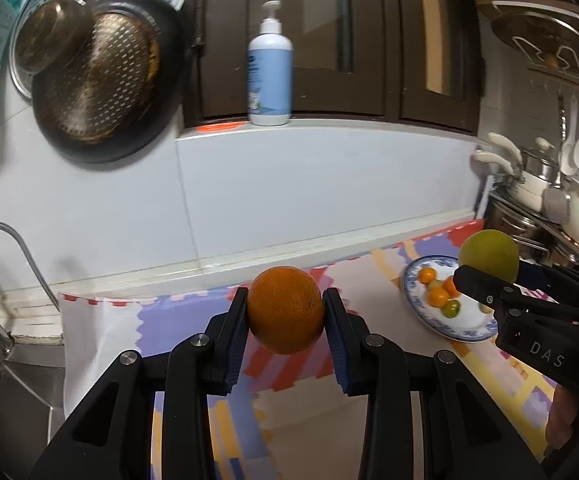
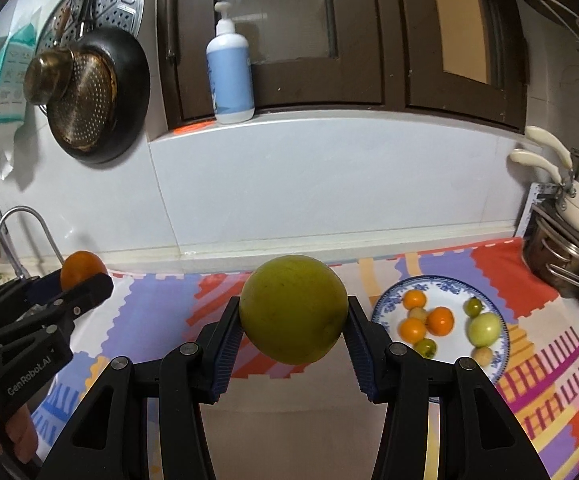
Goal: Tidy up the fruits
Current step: 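Carry the mandarin and yellow-green apple over the plate with both grippers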
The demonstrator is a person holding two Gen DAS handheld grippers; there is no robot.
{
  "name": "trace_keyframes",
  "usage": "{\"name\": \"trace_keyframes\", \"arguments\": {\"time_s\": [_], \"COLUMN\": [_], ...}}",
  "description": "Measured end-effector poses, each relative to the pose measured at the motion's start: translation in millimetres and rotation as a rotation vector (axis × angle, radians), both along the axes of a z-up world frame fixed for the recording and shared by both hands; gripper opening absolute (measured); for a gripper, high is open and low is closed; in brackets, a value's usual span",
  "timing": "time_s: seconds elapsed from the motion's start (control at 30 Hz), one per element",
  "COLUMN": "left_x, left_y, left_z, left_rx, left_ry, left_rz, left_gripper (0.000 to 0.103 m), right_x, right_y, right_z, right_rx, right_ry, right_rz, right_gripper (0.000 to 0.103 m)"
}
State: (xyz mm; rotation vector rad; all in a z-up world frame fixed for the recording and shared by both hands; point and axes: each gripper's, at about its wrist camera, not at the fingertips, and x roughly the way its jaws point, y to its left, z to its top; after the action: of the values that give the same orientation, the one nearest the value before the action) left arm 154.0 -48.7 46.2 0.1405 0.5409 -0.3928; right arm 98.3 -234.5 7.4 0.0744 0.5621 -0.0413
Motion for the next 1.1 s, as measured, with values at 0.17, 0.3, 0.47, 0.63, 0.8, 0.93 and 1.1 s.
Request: {"name": "trace_keyframes", "arguments": {"time_s": [0.17, 0.3, 0.47, 0.63, 0.8, 0.93, 1.1], "left_x": [-16.4, -28.3, -40.2, -46.5, -47.0, -45.0, -40.0], "left_y": [-21.9, -42.3, -67.5, -91.1, -116.2, -134.6, -158.6], "left_z": [2.7, 4.9, 7.4, 9.1, 7.9, 5.4, -1.2], "left_rx": [-0.010, -0.018, -0.028, -0.034, -0.042, -0.039, -0.028], "left_ry": [-0.008, -0.016, -0.026, -0.034, -0.031, -0.030, -0.024], "left_rz": [-0.026, -0.050, -0.075, -0.102, -0.135, -0.155, -0.189], "left_gripper": [0.036, 0.036, 0.036, 0.036, 0.036, 0.036, 0.036], "right_x": [-15.5, -27.7, -38.0, -44.9, -46.9, -44.8, -41.1], "right_y": [-17.4, -35.2, -57.4, -79.5, -99.4, -116.3, -133.5], "right_z": [4.5, 9.5, 15.7, 19.2, 20.1, 17.3, 11.9], "right_rx": [-0.003, -0.010, -0.015, -0.020, -0.022, -0.027, -0.024], "right_ry": [-0.011, -0.020, -0.032, -0.040, -0.041, -0.034, -0.023], "right_rz": [-0.009, -0.015, -0.023, -0.032, -0.042, -0.049, -0.059], "right_gripper": [0.050, 0.050, 0.050, 0.050, 0.050, 0.050, 0.050]}}
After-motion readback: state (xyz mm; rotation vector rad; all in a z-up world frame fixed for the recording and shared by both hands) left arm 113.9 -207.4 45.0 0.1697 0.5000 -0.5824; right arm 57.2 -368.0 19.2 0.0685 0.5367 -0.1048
